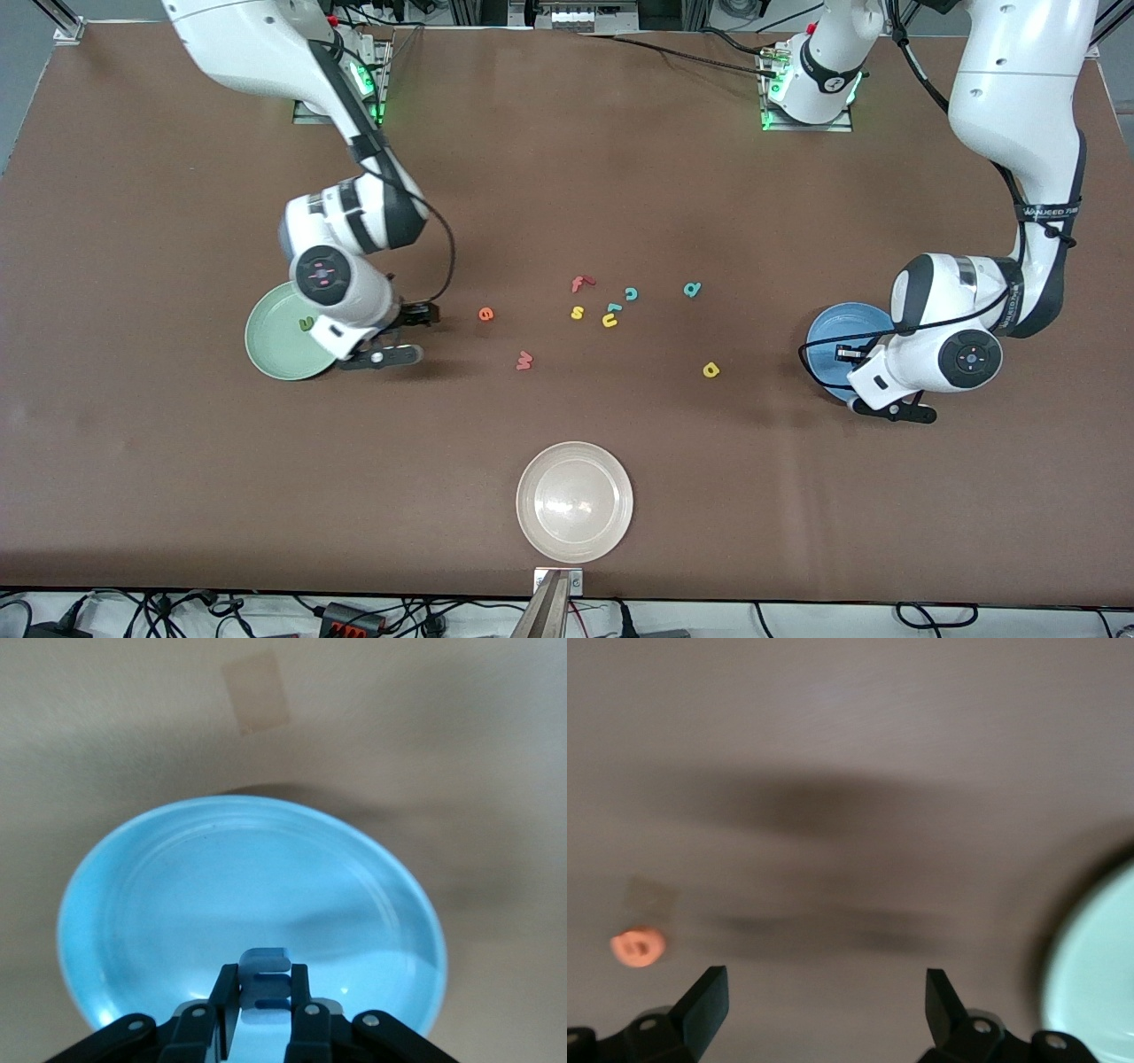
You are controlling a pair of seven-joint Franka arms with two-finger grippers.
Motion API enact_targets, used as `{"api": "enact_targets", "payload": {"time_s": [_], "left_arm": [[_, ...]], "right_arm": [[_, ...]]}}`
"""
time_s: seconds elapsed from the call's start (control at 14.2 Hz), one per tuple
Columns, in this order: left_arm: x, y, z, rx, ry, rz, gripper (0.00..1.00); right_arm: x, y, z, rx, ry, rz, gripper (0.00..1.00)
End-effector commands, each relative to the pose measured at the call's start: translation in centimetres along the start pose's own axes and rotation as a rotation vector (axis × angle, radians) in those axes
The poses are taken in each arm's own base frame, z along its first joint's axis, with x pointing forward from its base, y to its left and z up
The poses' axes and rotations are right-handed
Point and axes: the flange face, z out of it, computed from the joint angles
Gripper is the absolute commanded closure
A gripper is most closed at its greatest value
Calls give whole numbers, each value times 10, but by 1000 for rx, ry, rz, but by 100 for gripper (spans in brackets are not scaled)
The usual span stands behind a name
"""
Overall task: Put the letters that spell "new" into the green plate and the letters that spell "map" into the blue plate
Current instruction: 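Drop the green letter on the green plate while the left gripper drops the blue letter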
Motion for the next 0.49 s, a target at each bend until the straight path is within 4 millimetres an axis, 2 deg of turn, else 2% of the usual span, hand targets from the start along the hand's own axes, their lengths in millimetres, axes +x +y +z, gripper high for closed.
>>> {"api": "enact_targets", "payload": {"time_s": [0.0, 0.21, 0.28, 0.42], "left_arm": [[-3, 7, -10, 10, 20, 37, 0], [2, 20, -28, 10, 51, 48, 0], [8, 29, -48, 12, 80, 53, 0], [14, 55, -74, 4, 77, 37, 0]], "right_arm": [[-4, -24, 9, 35, -2, 10, 22], [-2, -35, 14, 41, 10, 2, 26], [-3, -52, 10, 42, 22, -23, 28], [2, -68, 13, 43, 30, -16, 30]]}}
